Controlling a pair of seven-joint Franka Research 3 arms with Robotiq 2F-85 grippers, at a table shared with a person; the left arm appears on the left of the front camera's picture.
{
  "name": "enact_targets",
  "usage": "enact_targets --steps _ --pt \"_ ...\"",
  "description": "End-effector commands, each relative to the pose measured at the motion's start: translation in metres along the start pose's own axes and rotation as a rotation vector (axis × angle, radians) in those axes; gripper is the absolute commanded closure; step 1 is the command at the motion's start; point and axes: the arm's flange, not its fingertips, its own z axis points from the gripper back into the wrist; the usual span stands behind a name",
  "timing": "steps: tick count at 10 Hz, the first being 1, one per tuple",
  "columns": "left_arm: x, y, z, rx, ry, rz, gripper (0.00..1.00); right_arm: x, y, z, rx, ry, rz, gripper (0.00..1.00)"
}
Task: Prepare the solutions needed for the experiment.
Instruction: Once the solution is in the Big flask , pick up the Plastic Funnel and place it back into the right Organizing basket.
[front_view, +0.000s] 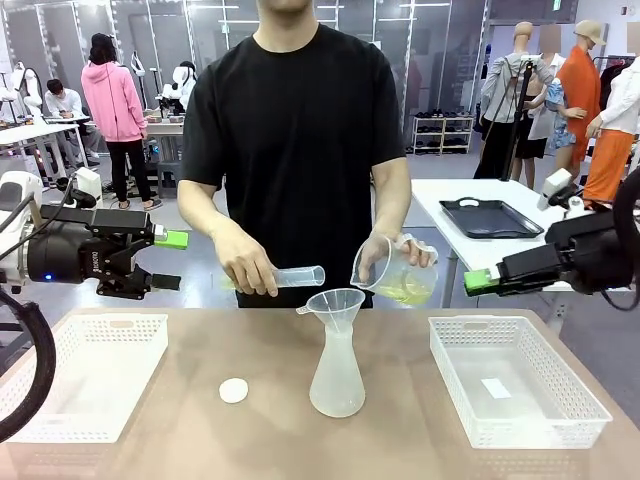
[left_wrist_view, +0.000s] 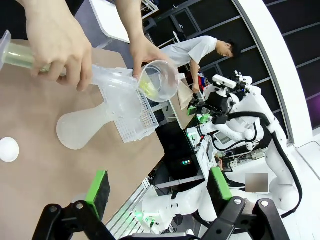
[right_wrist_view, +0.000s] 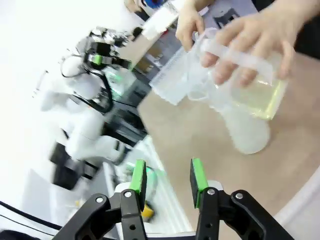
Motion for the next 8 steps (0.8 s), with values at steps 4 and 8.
enact_targets --steps 4,8 --pt "0.0 -0.003 0.0 0.007 -0.001 0.014 0.0 0.002 -0.016 -0.002 0.095 -0.075 -0.48 0.54" --pt "0.0 -0.003 0.0 0.007 -0.001 0.014 0.0 0.0 -0.021 -0.005 0.105 -0.01 -0.462 0.54"
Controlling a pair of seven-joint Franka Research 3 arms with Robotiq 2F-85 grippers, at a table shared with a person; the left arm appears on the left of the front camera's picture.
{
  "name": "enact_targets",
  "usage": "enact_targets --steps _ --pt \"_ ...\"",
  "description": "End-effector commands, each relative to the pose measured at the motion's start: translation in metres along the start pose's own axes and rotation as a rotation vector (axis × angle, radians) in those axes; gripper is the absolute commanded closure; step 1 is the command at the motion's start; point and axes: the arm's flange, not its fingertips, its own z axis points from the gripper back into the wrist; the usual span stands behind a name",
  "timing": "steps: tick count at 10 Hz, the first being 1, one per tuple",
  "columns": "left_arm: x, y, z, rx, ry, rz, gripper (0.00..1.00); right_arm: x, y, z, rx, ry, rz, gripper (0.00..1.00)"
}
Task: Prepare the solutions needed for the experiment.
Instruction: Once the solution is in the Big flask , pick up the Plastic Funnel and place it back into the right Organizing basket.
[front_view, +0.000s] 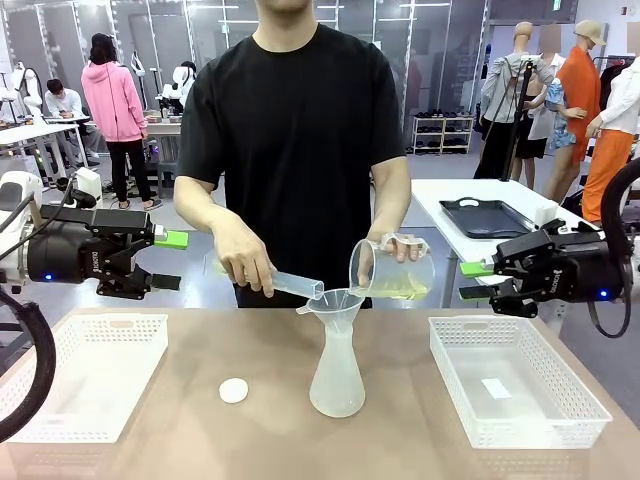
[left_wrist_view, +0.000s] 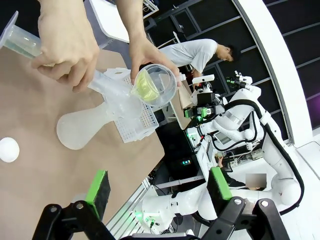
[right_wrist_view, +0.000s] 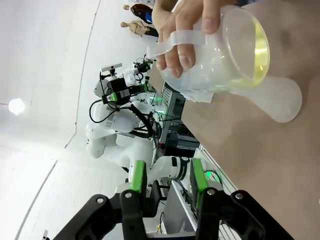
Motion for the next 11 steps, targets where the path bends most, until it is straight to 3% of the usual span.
enact_targets --steps 1,11 --pt "0.0005 -0.0029 -0.0001 0.007 -0.001 0.014 0.0 0.0003 0.0002 0.0007 0.004 -0.01 -0.001 0.54" --pt "0.0005 -0.0029 -0.0001 0.007 -0.001 0.014 0.0 0.0003 0.0002 0.0007 0.004 -0.01 -0.001 0.54"
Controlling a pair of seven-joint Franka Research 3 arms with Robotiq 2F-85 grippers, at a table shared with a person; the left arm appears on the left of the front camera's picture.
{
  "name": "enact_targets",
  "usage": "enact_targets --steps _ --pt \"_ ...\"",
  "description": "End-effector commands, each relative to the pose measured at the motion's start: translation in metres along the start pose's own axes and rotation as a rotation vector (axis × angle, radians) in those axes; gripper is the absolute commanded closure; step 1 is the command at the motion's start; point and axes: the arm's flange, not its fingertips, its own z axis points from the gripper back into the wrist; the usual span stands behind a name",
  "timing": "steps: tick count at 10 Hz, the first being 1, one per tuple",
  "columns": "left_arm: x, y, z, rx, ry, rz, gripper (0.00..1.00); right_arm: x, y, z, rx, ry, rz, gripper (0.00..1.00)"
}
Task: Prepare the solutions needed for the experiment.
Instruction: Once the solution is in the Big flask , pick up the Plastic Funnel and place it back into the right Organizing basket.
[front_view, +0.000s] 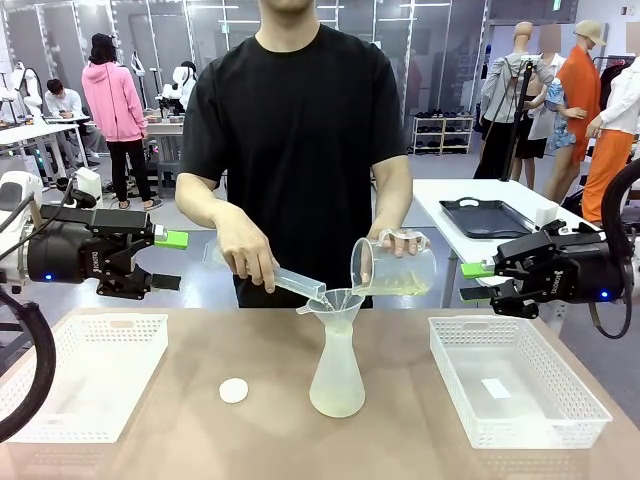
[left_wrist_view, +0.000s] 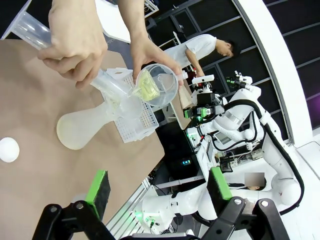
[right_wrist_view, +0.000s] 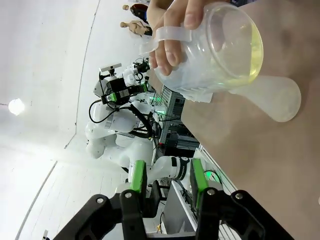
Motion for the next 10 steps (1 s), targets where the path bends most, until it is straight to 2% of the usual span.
enact_targets --steps 1,10 --pt "0.0005 -0.0029 -0.0001 0.007 -0.001 0.014 0.0 0.0008 0.0012 -0.0003 0.004 -0.007 0.002 0.54" --pt "0.0005 -0.0029 -0.0001 0.007 -0.001 0.014 0.0 0.0008 0.0012 -0.0003 0.004 -0.007 0.002 0.54"
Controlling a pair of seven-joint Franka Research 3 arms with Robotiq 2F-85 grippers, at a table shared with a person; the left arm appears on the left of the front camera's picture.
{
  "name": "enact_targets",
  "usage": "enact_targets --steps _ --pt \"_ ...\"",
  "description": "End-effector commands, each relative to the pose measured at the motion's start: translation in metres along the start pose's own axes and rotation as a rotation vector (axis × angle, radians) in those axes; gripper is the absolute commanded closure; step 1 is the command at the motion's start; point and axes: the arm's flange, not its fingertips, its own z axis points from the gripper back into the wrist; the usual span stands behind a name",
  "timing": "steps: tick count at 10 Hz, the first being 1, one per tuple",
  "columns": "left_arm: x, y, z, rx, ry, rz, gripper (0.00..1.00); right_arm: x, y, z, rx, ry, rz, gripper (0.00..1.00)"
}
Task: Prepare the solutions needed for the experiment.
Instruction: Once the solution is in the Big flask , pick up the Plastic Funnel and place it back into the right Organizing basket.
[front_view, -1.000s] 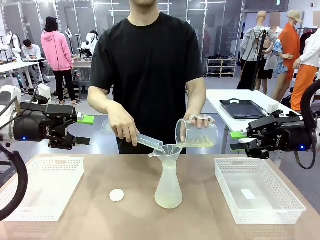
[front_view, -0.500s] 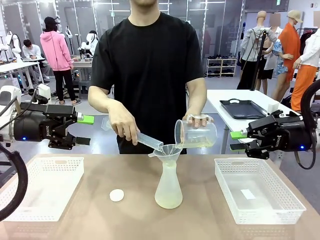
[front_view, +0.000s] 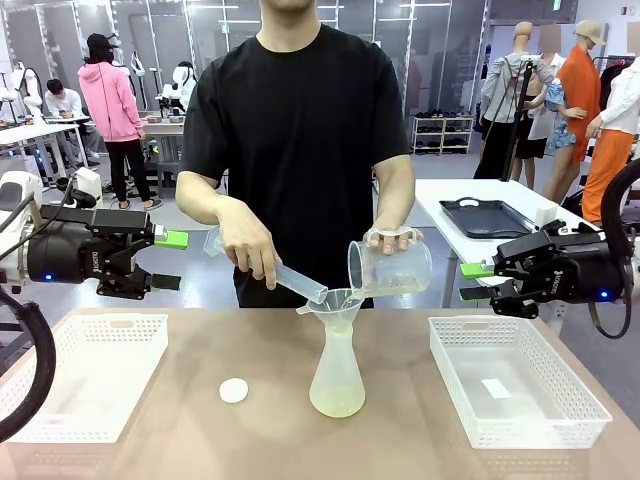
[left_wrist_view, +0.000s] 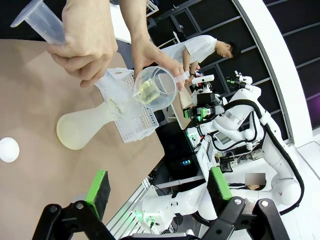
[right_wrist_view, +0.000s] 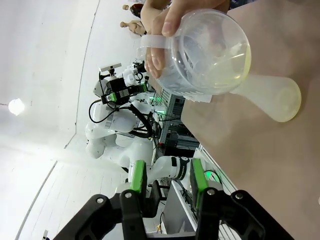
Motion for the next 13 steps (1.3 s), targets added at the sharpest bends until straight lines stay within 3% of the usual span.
enact_targets --steps 1,13 --pt "0.0005 -0.0029 -0.0001 0.007 -0.001 0.014 0.0 0.0008 0.0011 0.0 0.005 -0.008 0.001 0.54" --pt "0.0005 -0.0029 -0.0001 0.007 -0.001 0.014 0.0 0.0008 0.0011 0.0 0.005 -0.008 0.001 0.54"
